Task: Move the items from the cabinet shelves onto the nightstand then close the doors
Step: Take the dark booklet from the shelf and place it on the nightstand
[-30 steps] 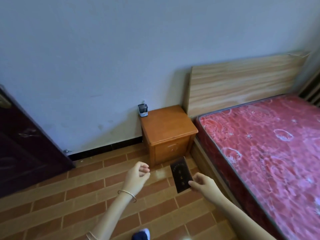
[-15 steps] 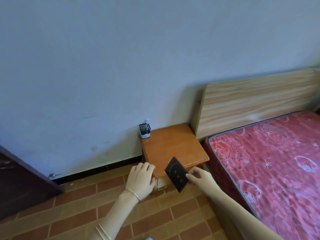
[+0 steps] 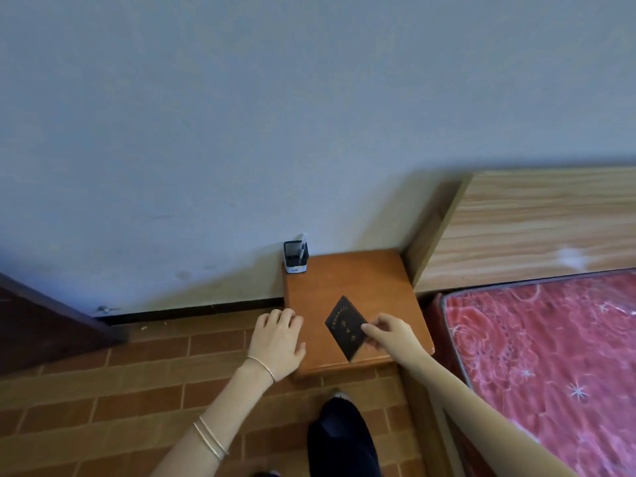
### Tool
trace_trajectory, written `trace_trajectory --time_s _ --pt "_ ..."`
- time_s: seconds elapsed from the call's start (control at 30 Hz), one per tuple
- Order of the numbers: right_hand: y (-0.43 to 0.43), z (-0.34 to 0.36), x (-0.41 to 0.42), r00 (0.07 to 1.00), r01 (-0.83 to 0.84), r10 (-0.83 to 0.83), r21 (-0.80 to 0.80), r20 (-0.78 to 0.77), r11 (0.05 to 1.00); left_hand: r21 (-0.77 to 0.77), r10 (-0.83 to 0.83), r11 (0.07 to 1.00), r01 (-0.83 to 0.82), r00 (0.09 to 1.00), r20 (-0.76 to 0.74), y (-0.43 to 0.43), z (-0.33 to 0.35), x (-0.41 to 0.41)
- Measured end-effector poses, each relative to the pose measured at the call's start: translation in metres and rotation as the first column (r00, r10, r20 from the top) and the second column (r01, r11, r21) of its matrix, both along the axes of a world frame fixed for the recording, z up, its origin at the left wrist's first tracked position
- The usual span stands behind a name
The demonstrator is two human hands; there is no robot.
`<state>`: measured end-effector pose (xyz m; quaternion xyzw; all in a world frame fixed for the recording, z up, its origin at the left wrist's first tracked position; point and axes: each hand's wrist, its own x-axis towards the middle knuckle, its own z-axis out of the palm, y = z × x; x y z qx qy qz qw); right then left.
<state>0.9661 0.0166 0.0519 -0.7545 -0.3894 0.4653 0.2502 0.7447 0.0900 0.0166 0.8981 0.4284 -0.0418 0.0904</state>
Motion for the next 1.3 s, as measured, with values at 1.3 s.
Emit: trace_trajectory --time_s 1.3 --pt "0.272 -0.361 0.068 0.964 0.231 -0.241 -0.097 -0.109 0.968 -0.138 0.267 0.956 -0.26 0.963 0.04 0.116 -0.374 0.115"
